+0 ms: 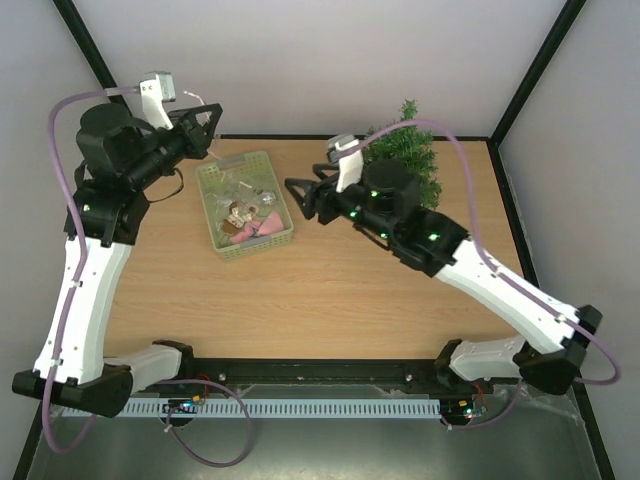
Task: Decorate the small christmas tree
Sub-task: Place the decoration item at the center of the board.
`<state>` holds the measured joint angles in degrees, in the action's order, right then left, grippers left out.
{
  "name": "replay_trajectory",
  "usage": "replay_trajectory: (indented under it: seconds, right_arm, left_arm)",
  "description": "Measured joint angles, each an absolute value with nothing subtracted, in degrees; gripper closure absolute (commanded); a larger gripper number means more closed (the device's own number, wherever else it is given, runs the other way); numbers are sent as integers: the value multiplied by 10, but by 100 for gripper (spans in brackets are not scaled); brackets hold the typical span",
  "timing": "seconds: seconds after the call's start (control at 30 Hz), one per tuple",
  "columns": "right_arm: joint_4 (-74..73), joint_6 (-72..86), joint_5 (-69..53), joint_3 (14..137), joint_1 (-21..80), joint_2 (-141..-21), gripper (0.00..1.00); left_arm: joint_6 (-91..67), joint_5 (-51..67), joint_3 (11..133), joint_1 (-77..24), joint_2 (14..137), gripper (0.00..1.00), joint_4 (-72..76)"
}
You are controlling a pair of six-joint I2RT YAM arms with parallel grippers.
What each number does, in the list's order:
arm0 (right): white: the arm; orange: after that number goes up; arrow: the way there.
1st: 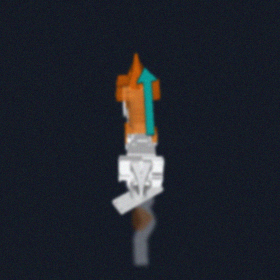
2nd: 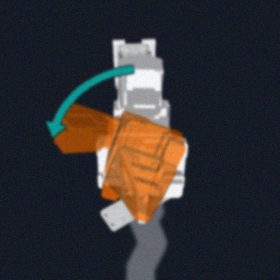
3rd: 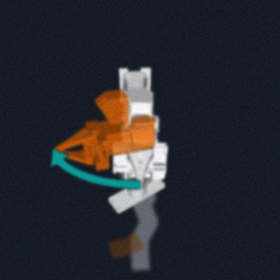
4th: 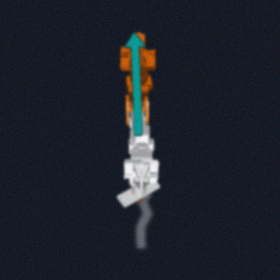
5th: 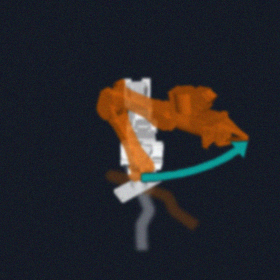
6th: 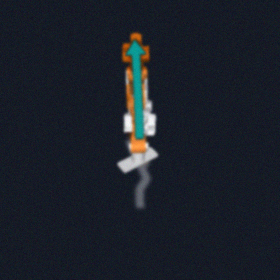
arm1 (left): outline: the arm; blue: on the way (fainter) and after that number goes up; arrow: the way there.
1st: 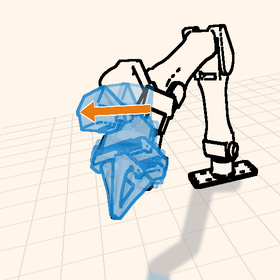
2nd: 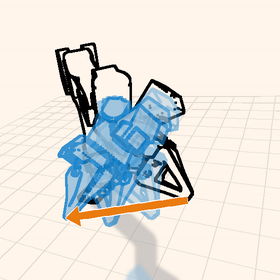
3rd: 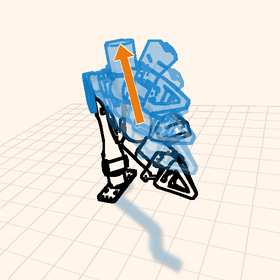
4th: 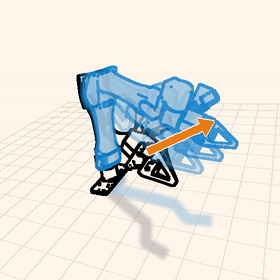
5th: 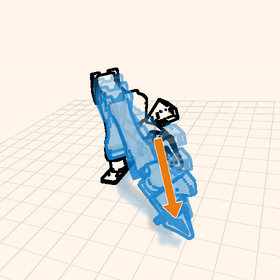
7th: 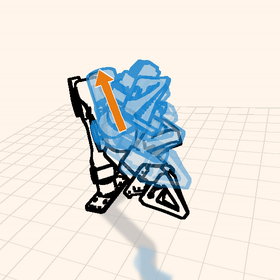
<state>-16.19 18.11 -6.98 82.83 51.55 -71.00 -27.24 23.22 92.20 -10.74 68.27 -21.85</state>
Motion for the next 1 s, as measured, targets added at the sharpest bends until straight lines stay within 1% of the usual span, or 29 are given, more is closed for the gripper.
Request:
replay_trajectory:
  seconds: [0.07, 0.2, 0.27, 0.33, 0.4, 0.5, 0.73, 0.83, 1.0]
  right_arm:
    - [-120, 154, -65, 790, 523, -728, 39]
    - [-17, 95, -67, 710, 525, -767, 48]
    - [23, 65, -76, 690, 525, -789, 50]
    - [77, 32, -91, 672, 525, -813, 50]
    - [135, -3, -110, 659, 525, -837, 48]
    - [214, -34, -131, 648, 525, -878, 35]
    - [361, -17, -166, 653, 525, -983, 23]
    - [389, -6, -179, 675, 525, -1020, 22]
    - [420, 1, -185, 691, 526, -1050, 22]
  left_arm:
    - [-279, 241, 918, -107, 669, 98, -218]
    - [-302, 262, 915, -107, 654, 98, -211]
    - [-312, 271, 915, -107, 649, 98, -205]
    - [-320, 275, 916, -107, 644, 98, -201]
    - [-327, 277, 919, -107, 642, 98, -200]
    - [-338, 283, 923, -107, 641, 98, -195]
    - [-372, 306, 930, -107, 638, 98, -166]
    - [-384, 314, 931, -107, 635, 98, -155]
    - [-394, 317, 939, -107, 632, 98, -145]
